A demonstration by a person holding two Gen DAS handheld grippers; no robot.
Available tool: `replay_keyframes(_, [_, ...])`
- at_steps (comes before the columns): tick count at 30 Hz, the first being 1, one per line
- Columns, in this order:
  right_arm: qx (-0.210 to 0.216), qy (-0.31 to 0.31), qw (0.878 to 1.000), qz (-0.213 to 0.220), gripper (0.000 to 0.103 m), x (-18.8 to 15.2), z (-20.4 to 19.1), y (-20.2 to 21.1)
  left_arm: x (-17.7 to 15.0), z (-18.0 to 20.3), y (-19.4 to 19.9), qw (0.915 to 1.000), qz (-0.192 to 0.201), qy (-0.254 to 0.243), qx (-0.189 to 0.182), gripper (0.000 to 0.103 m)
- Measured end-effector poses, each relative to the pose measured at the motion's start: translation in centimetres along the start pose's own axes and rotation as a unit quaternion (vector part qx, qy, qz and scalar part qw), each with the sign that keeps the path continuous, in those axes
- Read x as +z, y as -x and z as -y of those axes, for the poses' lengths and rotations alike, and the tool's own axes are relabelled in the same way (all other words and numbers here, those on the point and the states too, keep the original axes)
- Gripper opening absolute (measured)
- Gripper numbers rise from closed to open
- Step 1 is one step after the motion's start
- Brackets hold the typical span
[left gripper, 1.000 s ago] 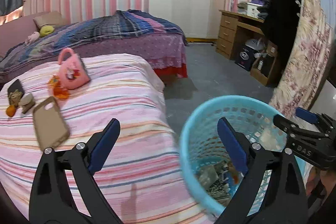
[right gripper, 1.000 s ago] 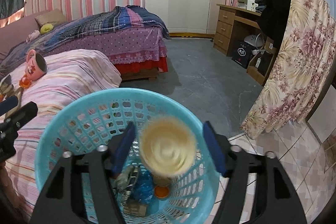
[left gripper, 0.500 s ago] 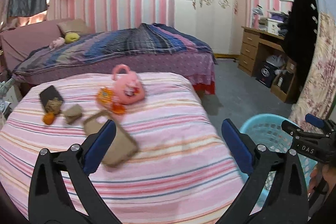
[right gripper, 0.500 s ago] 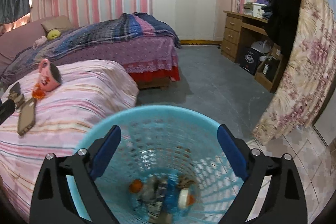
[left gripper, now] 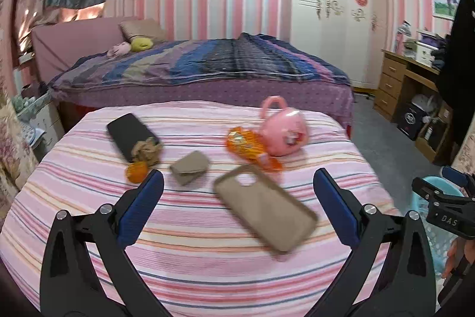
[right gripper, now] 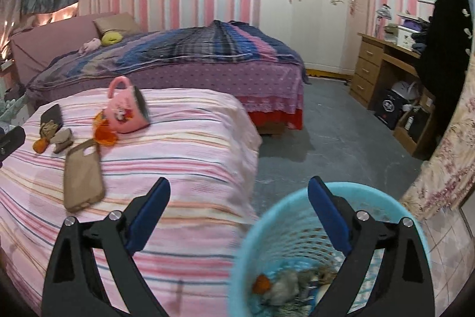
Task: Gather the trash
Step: 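Move both tools back over the bed toward the beige phone case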
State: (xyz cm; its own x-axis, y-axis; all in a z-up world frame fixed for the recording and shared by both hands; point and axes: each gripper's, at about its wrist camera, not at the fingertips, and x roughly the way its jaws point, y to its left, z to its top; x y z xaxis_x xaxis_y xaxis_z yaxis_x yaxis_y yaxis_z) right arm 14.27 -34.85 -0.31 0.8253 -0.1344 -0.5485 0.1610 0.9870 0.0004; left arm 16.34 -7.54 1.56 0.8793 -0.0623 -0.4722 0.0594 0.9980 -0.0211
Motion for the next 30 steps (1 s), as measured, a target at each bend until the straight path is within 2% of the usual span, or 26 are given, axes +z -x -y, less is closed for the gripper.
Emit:
replay_keyframes(4, [0.018, -0.004, 1.0, -0.006, 0.092, 0.5, -2.2, -0.3, 0.1, -2.9, -1.3, 0.9998, -0.012, 0.011, 0.012, 0.097])
replay_keyframes(10, [0.026, 0.023, 0.999, -0.006, 0.092, 1.6, -5.9, -0.7, 0.8, -6.3, -2.2, 0.9995, -0.013, 0.015, 0.024, 0.097])
replay_keyframes(14, [0.053, 0.025, 0.998, -0.004, 0.092, 3.0, -8.0, -0.6, 1.1, -8.5, -2.8, 0.9989, -0.017, 0.022, 0.039, 0.097])
replay_keyframes(21, [0.071, 0.086, 0.994, 0.008, 0.093, 5.3, -13.4, -1.7, 1.1, -12.3, -4.2, 0.9967, -0.03, 0.034, 0.067, 0.097])
replay_keyframes(24, [0.084, 0.096, 0.992, 0.016, 0.095, 5.1, -14.7, -2.1, 0.8, -13.5, -4.8, 0.9956, -0.041, 0.045, 0.071, 0.097])
replay_keyframes(30, [0.089, 0.097, 0.991, -0.004, 0.096, 4.8, -16.5, -4.6, 0.0, -14.8, -6.1, 0.9935, -0.059, 0.054, 0.081, 0.097])
